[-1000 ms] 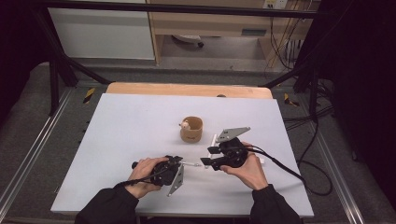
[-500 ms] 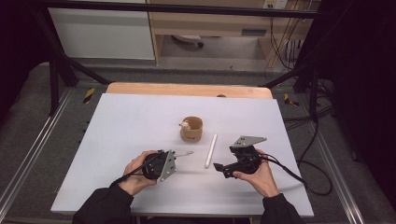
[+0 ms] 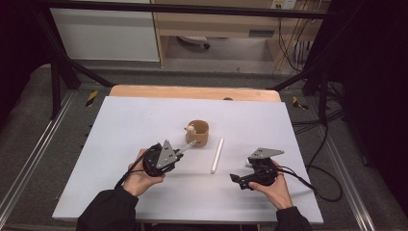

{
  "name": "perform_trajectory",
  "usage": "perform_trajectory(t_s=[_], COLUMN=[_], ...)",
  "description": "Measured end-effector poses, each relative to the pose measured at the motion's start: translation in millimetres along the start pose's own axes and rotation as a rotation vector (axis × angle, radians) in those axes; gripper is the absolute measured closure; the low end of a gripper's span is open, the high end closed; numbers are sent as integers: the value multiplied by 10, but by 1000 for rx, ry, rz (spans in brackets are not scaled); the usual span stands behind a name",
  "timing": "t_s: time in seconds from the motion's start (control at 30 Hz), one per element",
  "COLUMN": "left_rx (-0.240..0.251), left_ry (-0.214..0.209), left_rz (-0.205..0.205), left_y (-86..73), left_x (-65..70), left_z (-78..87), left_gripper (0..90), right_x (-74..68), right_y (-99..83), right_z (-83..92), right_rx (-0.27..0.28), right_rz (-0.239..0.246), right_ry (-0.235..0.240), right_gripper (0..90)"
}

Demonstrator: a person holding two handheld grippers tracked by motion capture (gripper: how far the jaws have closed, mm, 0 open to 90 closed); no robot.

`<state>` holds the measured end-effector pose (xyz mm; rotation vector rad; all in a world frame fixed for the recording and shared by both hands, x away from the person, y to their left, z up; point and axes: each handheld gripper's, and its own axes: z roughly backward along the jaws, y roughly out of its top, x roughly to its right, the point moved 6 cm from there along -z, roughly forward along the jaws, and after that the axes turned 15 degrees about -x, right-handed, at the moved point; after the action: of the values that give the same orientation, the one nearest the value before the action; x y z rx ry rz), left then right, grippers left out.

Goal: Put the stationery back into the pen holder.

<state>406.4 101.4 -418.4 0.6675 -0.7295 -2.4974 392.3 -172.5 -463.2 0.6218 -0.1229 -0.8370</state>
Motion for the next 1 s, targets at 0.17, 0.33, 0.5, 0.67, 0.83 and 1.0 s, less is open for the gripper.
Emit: perform_trajectory(t_s=[0.17, 0.33, 0.5, 0.67, 0.83, 1.0], left_rx=[27, 59, 89, 118, 145, 148], left_ry=[-34, -70, -87, -95, -93, -84], left_rz=[95, 163, 219, 254, 285, 296], left_y=[115, 258, 433, 618, 797, 930], left_x=[-51, -100, -162, -228, -290, -338], left_z=[9, 9, 8, 22, 27, -26], left_gripper=[787, 787, 787, 787, 787, 787], right_x=[42, 68, 86, 90, 89, 86], right_y=[-68, -123, -159, -168, -180, -179], right_z=[22, 40, 27, 23, 22, 26], right_rx=[14, 17, 7, 6, -1, 2], right_rz=[-3, -1, 2, 19, 29, 30], right_ry=[-4, 4, 3, -4, -8, -7], right_gripper=[6, 7, 7, 7, 7, 7])
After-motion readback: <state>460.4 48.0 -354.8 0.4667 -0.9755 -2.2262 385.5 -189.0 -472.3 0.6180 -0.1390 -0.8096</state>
